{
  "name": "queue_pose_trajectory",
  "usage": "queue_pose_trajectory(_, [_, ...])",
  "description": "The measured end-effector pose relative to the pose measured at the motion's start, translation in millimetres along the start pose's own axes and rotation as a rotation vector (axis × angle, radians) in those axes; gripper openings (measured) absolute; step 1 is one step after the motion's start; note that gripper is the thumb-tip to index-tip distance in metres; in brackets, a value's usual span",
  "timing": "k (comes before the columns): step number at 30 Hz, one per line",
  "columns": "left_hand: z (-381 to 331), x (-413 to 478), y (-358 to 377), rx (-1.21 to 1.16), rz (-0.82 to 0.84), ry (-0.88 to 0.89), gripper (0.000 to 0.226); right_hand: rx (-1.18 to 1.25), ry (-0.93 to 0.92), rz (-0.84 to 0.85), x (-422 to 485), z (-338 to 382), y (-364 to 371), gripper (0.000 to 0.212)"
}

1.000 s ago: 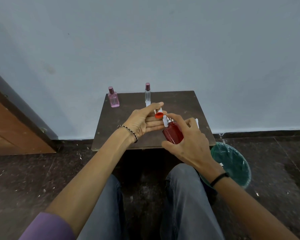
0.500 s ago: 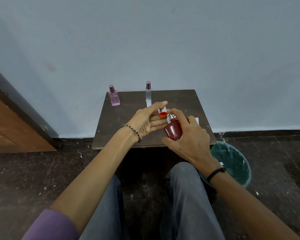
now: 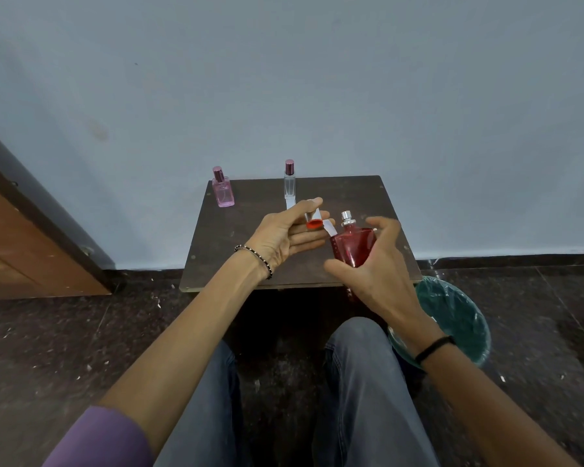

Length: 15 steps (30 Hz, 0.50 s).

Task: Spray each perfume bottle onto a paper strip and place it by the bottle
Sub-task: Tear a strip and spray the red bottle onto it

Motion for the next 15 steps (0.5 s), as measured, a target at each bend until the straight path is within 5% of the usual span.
queue_pose_trajectory(9, [6.1, 9.9, -0.6, 0.000, -0.132, 0.080, 0.032, 0.969, 0.484, 0.446, 2.8, 3.0, 2.3, 0.052])
queue_pose_trajectory(15, [2.9, 9.5, -1.1, -0.012, -0.108, 0.085, 0.043, 1.058, 0.553, 0.561, 4.8, 1.4, 1.3, 0.054])
Point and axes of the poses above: each hand's wrist, its own x-axis towards the middle knuckle, its own y-axis out of the palm, z = x × y, the point moved 1 cm from there along x, towards the middle knuckle, and after that the axes turned 7 degrees about -z, right-handed, at the moved point
